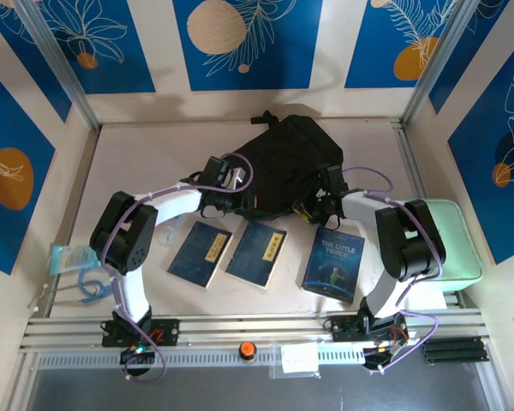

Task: Pack the student bag
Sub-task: Unzip the student bag at the top-center of the table.

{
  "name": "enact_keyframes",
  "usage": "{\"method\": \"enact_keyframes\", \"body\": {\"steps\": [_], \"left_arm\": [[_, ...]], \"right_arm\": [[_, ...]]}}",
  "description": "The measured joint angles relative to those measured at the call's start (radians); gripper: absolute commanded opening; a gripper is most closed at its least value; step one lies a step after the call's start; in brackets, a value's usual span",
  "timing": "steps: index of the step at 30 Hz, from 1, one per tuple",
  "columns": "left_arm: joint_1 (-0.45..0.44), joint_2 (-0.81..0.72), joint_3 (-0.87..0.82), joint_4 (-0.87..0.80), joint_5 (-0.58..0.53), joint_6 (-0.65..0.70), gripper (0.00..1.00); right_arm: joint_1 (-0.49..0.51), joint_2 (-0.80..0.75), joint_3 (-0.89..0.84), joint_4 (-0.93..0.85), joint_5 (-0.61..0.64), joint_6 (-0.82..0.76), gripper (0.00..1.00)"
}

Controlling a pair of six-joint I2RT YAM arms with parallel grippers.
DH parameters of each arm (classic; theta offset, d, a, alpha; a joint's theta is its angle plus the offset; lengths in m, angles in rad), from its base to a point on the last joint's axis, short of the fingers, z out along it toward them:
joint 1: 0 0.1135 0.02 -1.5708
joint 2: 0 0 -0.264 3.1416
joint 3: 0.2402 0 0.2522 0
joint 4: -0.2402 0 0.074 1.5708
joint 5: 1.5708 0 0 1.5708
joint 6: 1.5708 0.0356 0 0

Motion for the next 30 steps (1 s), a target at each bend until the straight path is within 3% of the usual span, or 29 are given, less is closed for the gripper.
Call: {"method": "enact_keyframes", "body": {"steps": [14, 30], "left_arm": [[-0.123, 0.033, 0.225, -0.173, -0.049, 0.169, 0.40], [-0.131, 0.281, 0.470, -0.323, -0.001, 0.390, 0.38]], "right_arm": [[-0.012, 0.046, 0.009, 0.050, -0.027, 0.019, 0.29], [-0.013, 0.056, 0.009, 0.064, -0.039, 0.027, 0.28]]}}
